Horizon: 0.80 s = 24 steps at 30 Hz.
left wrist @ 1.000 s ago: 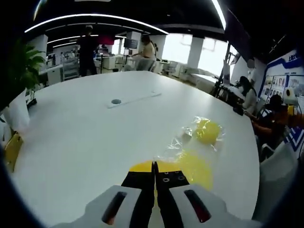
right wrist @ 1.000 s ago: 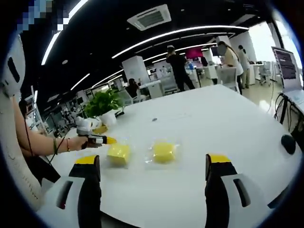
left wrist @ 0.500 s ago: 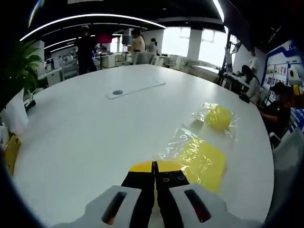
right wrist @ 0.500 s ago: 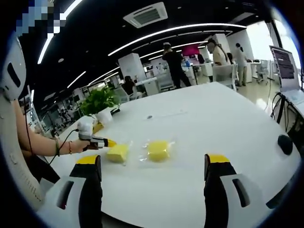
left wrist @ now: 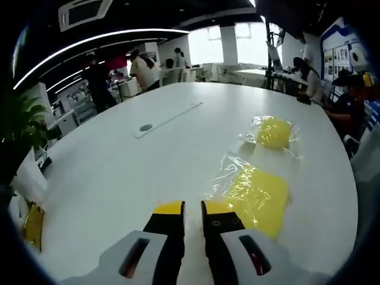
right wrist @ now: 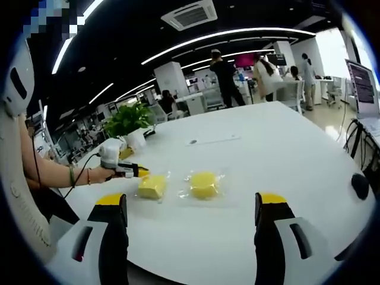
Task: Compare the silicone blocks by pressing each to a similar depth, holding the contact briefly, and releasing to observe deformation and rebound differences across the visible hardness samples.
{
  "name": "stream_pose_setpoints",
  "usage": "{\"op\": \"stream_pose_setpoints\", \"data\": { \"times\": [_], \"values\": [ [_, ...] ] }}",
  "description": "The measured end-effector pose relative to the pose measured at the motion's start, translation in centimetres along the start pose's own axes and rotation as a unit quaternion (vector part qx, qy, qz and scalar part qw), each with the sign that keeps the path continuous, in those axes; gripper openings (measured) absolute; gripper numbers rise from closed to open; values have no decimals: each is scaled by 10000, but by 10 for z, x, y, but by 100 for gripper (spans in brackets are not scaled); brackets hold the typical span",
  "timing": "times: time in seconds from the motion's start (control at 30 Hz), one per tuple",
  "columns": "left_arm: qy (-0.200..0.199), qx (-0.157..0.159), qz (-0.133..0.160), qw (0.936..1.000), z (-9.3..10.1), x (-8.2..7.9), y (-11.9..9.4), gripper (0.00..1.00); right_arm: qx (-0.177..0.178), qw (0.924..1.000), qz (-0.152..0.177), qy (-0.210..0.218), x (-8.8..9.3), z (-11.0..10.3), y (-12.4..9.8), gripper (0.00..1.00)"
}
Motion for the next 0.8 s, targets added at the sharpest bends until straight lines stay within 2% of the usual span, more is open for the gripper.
{"op": "stream_pose_setpoints", "data": {
  "times": [0.13,0.27,0.33,0.47,0.6,0.8],
  "values": [
    [-36,-125,33,9999,-1,-8,-11,18,-52,10000,31,-55,-1,-4,-1,82],
    [-134,-111,190,9997,7,-20,-31,18,-148,9998,86,-130,-4,-12,-2,82],
    [-180,-107,234,9995,11,-24,-40,22,-250,9993,139,-234,-5,-16,-3,80],
    [-324,-26,353,9988,27,-35,-65,30,-424,9984,188,-330,-7,-27,-4,78],
    [-425,80,536,9976,44,-46,-89,31,-619,9969,171,-445,-8,-40,-3,80],
    [-582,144,794,9950,67,-58,-126,38,-896,9944,202,-514,-11,-55,-1,83]
  ]
}}
Point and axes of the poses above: the point that each gripper's makers call its tool centre point, and the gripper's own axes: y roughly forward along the fingers, z roughly to its right, x roughly out of its underside, the point moved 1 cm from there along -y, roughly backward along the fingers, and after that the axes turned 6 degrees about -y, right-handed, at the moved point
